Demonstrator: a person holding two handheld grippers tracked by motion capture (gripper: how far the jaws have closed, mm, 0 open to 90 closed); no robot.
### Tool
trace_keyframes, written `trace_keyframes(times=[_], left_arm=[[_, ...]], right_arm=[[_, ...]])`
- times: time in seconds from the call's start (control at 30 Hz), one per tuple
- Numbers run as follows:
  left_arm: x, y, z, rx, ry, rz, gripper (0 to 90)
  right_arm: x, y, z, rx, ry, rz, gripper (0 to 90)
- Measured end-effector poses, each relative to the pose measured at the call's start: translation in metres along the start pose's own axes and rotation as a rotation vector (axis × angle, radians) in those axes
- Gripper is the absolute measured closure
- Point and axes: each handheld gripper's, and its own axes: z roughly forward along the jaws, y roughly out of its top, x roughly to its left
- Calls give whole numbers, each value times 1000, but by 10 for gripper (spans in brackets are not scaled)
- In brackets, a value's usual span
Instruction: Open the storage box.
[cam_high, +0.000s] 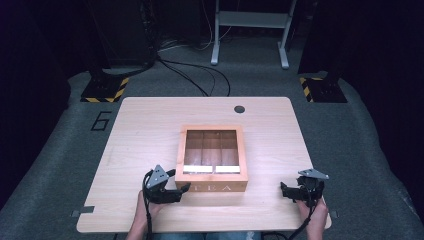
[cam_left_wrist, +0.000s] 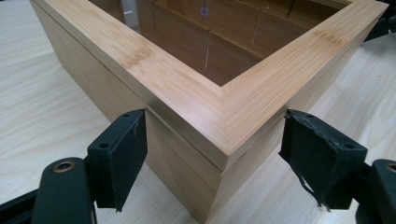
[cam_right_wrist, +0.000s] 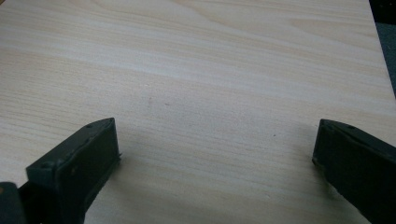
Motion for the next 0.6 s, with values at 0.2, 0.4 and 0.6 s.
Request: trace_keyframes(times=[0.2, 0.4, 0.6], left_arm=[[-2, -1, -1, -9, 11, 5, 243], [-2, -1, -2, -8, 23, 15, 260], [-3, 0, -2, -15, 35, 13, 283]], right_arm=[[0, 0, 0, 0, 0, 0, 0], [0, 0, 0, 0, 0, 0, 0], [0, 0, 0, 0, 0, 0, 0]])
